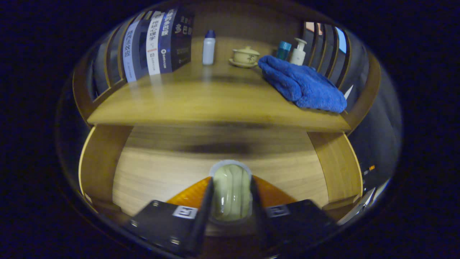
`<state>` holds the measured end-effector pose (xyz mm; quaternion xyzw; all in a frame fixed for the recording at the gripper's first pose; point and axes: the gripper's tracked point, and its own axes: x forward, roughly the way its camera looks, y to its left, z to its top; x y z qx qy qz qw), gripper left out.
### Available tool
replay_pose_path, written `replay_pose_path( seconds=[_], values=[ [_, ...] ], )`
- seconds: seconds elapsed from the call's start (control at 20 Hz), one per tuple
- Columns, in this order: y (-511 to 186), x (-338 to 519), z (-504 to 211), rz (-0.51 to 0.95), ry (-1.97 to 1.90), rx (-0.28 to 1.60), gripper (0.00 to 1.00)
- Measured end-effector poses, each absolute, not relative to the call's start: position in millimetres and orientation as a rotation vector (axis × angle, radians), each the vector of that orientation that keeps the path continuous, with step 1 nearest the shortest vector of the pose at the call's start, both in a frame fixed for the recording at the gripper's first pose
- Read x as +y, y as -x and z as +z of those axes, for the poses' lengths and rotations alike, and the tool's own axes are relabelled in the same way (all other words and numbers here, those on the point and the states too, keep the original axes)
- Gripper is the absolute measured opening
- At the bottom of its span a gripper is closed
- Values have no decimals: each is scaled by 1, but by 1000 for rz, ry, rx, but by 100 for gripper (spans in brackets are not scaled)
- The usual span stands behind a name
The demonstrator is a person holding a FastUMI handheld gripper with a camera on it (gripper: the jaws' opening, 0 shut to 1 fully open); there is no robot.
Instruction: Pull open the drawer, take out the items inside it, and place them on the countertop above the cabinet.
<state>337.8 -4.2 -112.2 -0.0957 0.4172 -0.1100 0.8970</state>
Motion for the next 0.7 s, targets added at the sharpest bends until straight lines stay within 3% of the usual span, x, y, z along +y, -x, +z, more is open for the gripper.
replay_pose_path(
  seconds=[0.05, 0.1, 0.2, 0.7],
  values=[
    [-336, 4, -119, -194, 135, 882, 31],
    [-334, 11, -117, -160, 79, 872, 29],
    [-339, 10, -115, -131, 63, 842, 13],
    [-315, 27, -56, 24, 33, 594, 13]
  ],
)
